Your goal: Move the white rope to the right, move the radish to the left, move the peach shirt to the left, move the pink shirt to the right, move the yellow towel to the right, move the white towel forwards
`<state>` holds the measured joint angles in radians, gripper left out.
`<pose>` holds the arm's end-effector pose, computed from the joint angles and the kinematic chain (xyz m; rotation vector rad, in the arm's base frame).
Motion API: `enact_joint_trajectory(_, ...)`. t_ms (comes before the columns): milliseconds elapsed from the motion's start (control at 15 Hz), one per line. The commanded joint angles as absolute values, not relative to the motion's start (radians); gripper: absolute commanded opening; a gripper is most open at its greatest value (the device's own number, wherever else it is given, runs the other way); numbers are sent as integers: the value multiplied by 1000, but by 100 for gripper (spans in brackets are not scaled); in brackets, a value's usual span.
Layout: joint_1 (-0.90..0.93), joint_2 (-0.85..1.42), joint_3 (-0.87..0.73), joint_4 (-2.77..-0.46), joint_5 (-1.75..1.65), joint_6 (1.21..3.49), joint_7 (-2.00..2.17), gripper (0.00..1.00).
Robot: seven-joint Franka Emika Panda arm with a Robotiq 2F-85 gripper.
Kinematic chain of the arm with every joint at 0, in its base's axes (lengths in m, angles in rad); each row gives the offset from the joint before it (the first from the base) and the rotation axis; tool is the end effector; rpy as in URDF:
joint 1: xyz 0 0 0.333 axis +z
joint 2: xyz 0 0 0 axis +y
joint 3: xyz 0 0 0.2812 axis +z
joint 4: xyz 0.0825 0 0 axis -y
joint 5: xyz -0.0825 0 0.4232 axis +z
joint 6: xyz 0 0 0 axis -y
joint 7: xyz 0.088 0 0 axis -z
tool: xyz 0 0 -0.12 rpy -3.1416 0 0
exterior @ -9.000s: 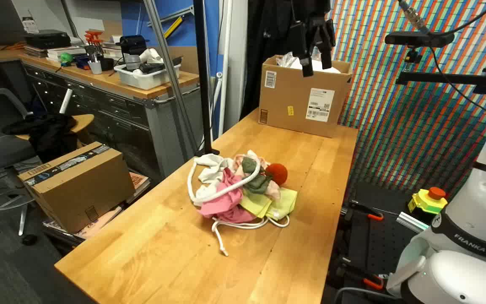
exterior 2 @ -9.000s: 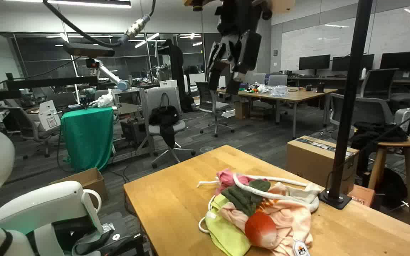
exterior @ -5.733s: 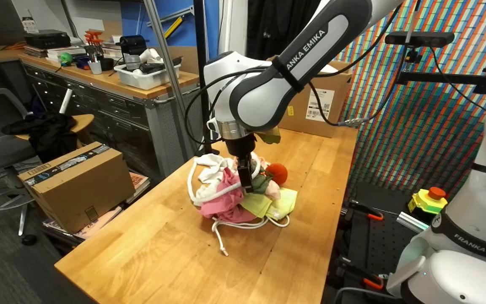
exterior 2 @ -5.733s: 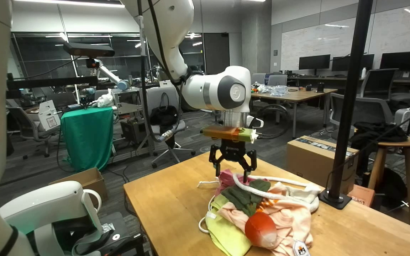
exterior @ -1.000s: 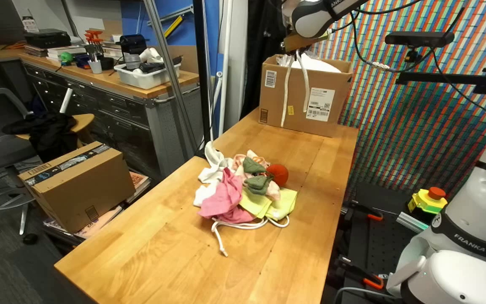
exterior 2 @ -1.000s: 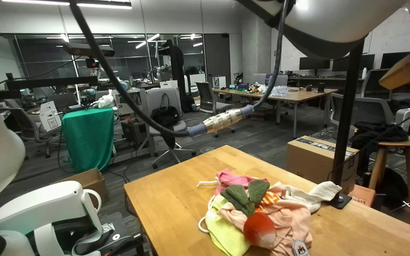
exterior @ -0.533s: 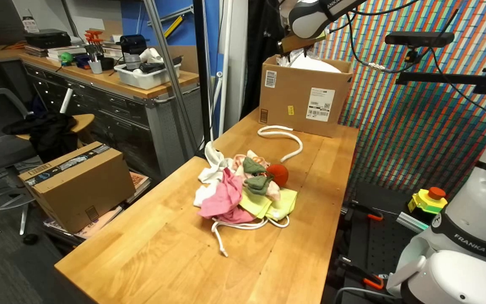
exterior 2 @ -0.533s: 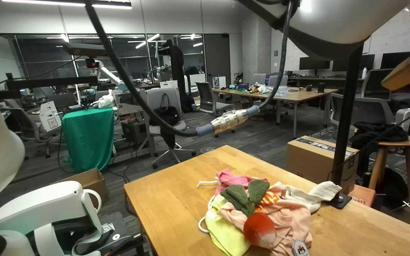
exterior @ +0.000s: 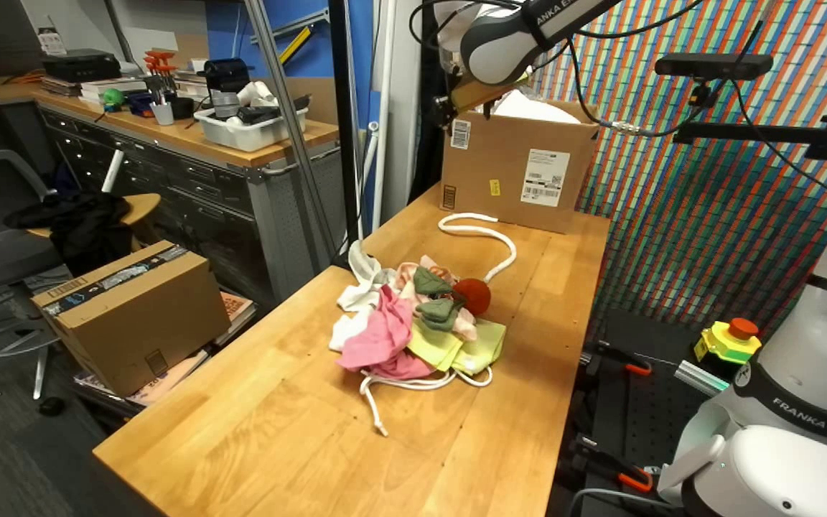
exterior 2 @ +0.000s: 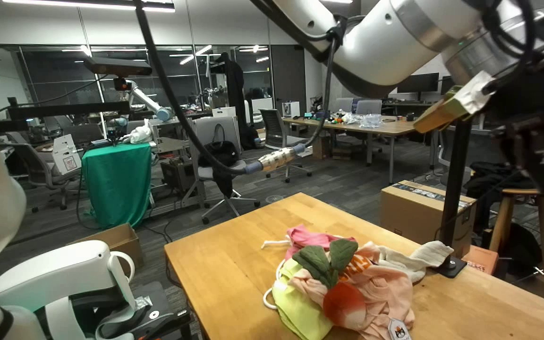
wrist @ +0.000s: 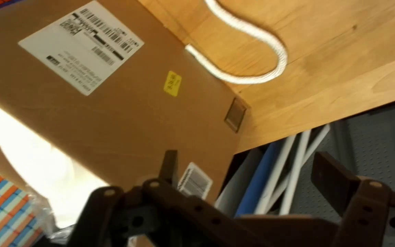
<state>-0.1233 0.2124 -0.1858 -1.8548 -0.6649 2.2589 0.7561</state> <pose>0.6272 -0.2197 0.3705 2.4338 -0.8523 0.4087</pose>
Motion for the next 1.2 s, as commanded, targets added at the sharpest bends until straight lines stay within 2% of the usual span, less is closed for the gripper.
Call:
enact_joint_trajectory(0,-85,159,-135,-1969,-569,2272,629,100)
enact_joint_trajectory(733,-80,172,-92,-2142,-132,2088,245,100)
enact_joint_trajectory(1133,-94,194,-81,-2205,-98,2050,-77,100)
